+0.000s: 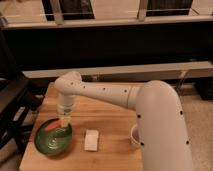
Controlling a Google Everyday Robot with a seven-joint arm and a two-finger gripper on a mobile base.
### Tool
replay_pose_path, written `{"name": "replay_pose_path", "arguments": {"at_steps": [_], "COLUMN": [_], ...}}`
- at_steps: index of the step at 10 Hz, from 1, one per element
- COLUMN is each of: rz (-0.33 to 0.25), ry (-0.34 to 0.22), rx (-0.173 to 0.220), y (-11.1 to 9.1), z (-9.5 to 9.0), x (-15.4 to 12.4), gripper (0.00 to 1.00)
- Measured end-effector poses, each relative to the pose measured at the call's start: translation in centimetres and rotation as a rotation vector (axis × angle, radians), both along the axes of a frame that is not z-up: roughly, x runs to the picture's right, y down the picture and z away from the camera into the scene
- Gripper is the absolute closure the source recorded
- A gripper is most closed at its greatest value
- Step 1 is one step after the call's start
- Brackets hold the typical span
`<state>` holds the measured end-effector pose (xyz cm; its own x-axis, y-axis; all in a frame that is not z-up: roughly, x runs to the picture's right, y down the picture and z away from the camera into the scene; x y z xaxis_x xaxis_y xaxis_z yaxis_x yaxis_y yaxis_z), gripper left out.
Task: Place the pepper in the ceramic bowl
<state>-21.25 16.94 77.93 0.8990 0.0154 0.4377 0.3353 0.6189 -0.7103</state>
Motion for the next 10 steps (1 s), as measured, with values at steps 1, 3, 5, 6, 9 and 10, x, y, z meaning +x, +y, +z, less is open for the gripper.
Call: {"name": "replay_pose_path", "arguments": {"at_steps": [1,3,5,6,9,10], "rz": [-0.001,-0.004,-0.015,-0.018,-0.020,-0.024], "ry": [-0.001,-0.004,-0.012,-0.016,-0.017,-0.020], "rx": [0.000,-0.001,-0.001,0.000,-0.001,-0.001], "y": [0.04,0.01,0.13,0.13,-0.15,-0.12], "z": [0.09,0.30,0.46,0.55,0.94,0.93], "x": [0.31,0.17,0.11,0.31,0.57,0.48], "gripper": [0.73,0.51,0.33,0.25,0.22,0.22]}}
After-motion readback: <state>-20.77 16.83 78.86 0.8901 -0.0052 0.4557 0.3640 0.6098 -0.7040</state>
